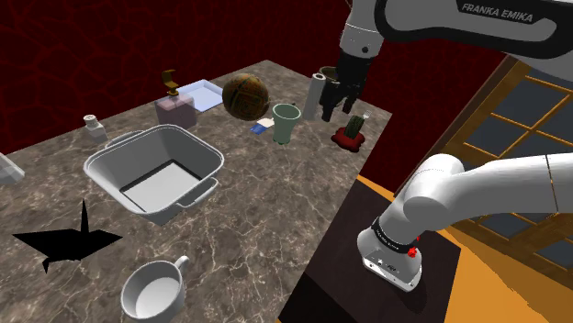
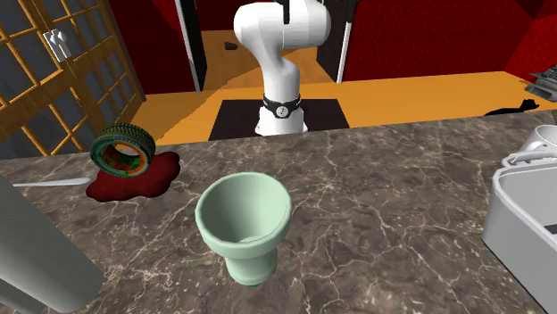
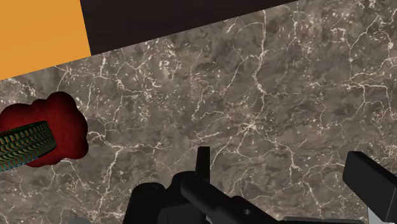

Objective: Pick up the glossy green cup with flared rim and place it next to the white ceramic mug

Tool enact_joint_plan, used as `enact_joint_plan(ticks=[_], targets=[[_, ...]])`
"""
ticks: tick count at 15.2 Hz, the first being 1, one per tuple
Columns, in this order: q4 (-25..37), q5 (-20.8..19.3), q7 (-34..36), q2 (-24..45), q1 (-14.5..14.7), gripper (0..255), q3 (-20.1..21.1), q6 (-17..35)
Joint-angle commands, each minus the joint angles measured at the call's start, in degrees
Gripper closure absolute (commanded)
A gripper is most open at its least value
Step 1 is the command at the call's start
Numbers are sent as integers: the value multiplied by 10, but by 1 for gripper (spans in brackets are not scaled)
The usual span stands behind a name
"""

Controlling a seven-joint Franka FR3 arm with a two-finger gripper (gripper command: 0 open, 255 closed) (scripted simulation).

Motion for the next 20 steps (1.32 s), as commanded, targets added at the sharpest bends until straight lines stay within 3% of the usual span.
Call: enact_joint_plan(ticks=[1,11,20], targets=[[0,0,0,0,0,0,0,0],[46,-18,-76,181,-30,0,-67,137],[151,8,-148,367,-46,0,-118,215]])
